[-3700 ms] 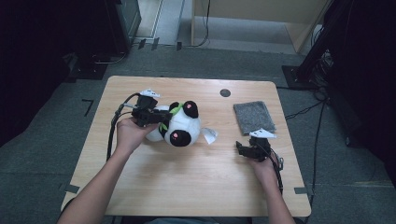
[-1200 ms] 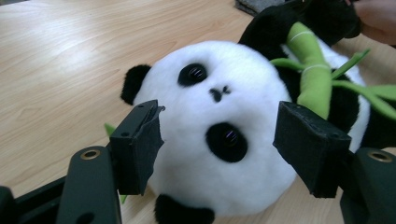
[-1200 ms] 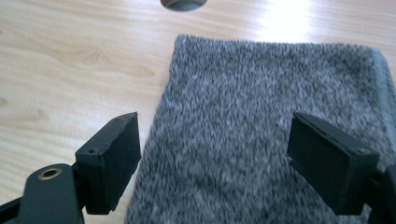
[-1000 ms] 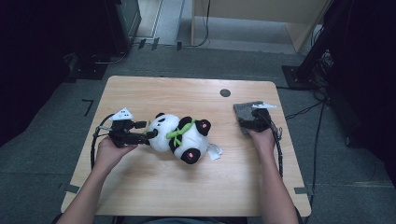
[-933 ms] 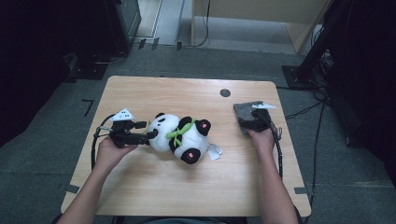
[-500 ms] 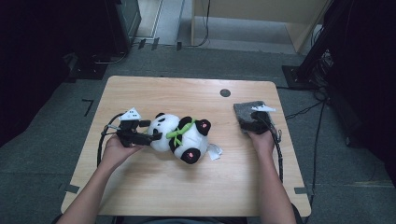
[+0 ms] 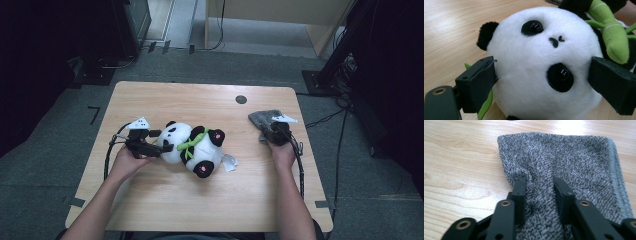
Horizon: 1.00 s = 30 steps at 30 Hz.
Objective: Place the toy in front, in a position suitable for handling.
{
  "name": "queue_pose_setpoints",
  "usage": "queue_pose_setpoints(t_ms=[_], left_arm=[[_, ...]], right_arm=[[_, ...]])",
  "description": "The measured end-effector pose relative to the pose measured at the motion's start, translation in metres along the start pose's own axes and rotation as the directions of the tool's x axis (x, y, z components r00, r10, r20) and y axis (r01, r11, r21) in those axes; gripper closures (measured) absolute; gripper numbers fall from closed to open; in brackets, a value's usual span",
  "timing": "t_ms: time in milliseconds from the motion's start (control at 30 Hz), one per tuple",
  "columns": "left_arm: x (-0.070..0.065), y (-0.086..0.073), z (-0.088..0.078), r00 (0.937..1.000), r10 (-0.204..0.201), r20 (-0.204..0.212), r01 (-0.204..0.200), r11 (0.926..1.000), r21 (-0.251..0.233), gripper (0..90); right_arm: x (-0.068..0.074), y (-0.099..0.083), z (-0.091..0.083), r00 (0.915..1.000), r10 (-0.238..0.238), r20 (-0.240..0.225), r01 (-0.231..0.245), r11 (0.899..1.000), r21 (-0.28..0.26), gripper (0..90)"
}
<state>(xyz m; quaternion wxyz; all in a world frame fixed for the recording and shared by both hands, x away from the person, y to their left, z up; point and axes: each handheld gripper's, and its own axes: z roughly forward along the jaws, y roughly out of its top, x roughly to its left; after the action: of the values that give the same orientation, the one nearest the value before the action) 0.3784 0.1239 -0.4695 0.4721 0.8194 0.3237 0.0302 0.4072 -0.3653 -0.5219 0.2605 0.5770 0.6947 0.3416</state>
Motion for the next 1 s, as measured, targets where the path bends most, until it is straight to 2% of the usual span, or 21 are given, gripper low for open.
queue_pose_setpoints(t_ms=[67, 100, 167, 267, 400, 433, 467, 533, 567, 633, 700, 733, 800, 833, 867, 933, 967, 1000], left_arm=[[0.0, 0.0, 0.001, 1.0, 0.004, 0.003, -0.004, 1.0, 0.003, 8.6], [0.002, -0.001, 0.002, 0.9999, -0.012, 0.007, 0.012, 0.9999, 0.009, 6.9], [0.004, -0.003, 0.006, 0.9998, -0.02, 0.0, 0.02, 0.9994, 0.027, 0.0], [0.004, -0.004, 0.008, 0.9995, -0.027, 0.019, 0.026, 0.9989, 0.04, 0.0], [0.005, -0.008, 0.009, 0.999, -0.032, 0.032, 0.031, 0.9991, 0.028, 0.0], [0.006, -0.011, 0.01, 0.9979, -0.043, 0.047, 0.042, 0.9986, 0.031, 0.0], [0.01, -0.016, 0.011, 0.9949, -0.062, 0.079, 0.06, 0.9976, 0.035, 0.0], [0.011, -0.018, 0.009, 0.9951, -0.06, 0.079, 0.058, 0.998, 0.028, 1.1], [0.011, -0.019, 0.009, 0.9953, -0.053, 0.081, 0.051, 0.9984, 0.025, 5.1], [0.008, -0.019, 0.007, 0.9969, -0.047, 0.063, 0.047, 0.9988, 0.014, 8.0], [0.004, -0.019, 0.005, 0.9973, -0.057, 0.047, 0.057, 0.9984, 0.0, 15.6], [0.003, -0.019, 0.004, 0.9976, -0.058, 0.037, 0.059, 0.9983, -0.007, 21.8], [0.0, -0.021, 0.004, 0.9984, -0.054, 0.018, 0.054, 0.9983, -0.021, 28.0], [-0.001, -0.022, 0.003, 0.9986, -0.052, 0.01, 0.052, 0.9983, -0.025, 29.5], [-0.001, -0.022, 0.003, 0.9983, -0.057, 0.007, 0.058, 0.9979, -0.03, 30.8], [-0.003, -0.022, 0.003, 0.9972, -0.074, -0.01, 0.074, 0.9968, -0.032, 33.4], [-0.008, -0.021, 0.004, 0.9956, -0.086, -0.038, 0.085, 0.996, -0.029, 34.6], [-0.008, -0.021, 0.004, 0.9956, -0.086, -0.038, 0.085, 0.996, -0.029, 35.5]], right_arm=[[0.0, 0.0, -0.001, 1.0, 0.004, 0.0, -0.004, 1.0, 0.005, 70.1], [0.0, 0.0, -0.001, 1.0, 0.003, 0.002, -0.003, 1.0, 0.005, 70.2], [0.0, 0.001, -0.001, 1.0, 0.005, 0.002, -0.005, 1.0, 0.007, 70.2], [0.0, 0.001, -0.001, 1.0, 0.008, -0.001, -0.008, 1.0, 0.01, 70.2], [-0.001, 0.002, -0.004, 0.9999, -0.004, -0.013, 0.004, 0.999, 0.033, 71.2], [-0.001, 0.002, -0.004, 0.9999, -0.004, -0.013, 0.004, 0.999, 0.033, 71.2], [-0.002, 0.004, -0.005, 0.9996, 0.006, -0.026, -0.004, 0.999, 0.049, 72.1], [-0.003, 0.004, -0.006, 0.9994, 0.009, -0.033, -0.007, 0.998, 0.06, 72.6], [-0.004, 0.006, -0.009, 0.9989, 0.015, -0.045, -0.011, 0.997, 0.077, 73.1], [-0.005, 0.006, -0.01, 0.9987, 0.015, -0.048, -0.011, 0.997, 0.082, 73.2], [-0.006, 0.007, -0.012, 0.9987, 0.016, -0.048, -0.011, 0.996, 0.087, 73.2], [-0.006, 0.008, -0.013, 0.9985, 0.027, -0.048, -0.023, 0.996, 0.088, 73.3], [-0.006, 0.009, -0.015, 0.9979, 0.044, -0.047, -0.04, 0.996, 0.086, 73.2], [-0.006, 0.011, -0.017, 0.9957, 0.072, -0.058, -0.067, 0.994, 0.083, 73.3], [-0.006, 0.011, -0.017, 0.9957, 0.072, -0.058, -0.067, 0.994, 0.083, 73.3], [-0.004, 0.014, -0.021, 0.9909, 0.101, -0.088, -0.095, 0.993, 0.077, 73.4], [-0.004, 0.016, -0.023, 0.9887, 0.109, -0.104, -0.101, 0.992, 0.077, 73.4], [-0.004, 0.016, -0.023, 0.9887, 0.109, -0.104, -0.101, 0.992, 0.077, 73.4]])
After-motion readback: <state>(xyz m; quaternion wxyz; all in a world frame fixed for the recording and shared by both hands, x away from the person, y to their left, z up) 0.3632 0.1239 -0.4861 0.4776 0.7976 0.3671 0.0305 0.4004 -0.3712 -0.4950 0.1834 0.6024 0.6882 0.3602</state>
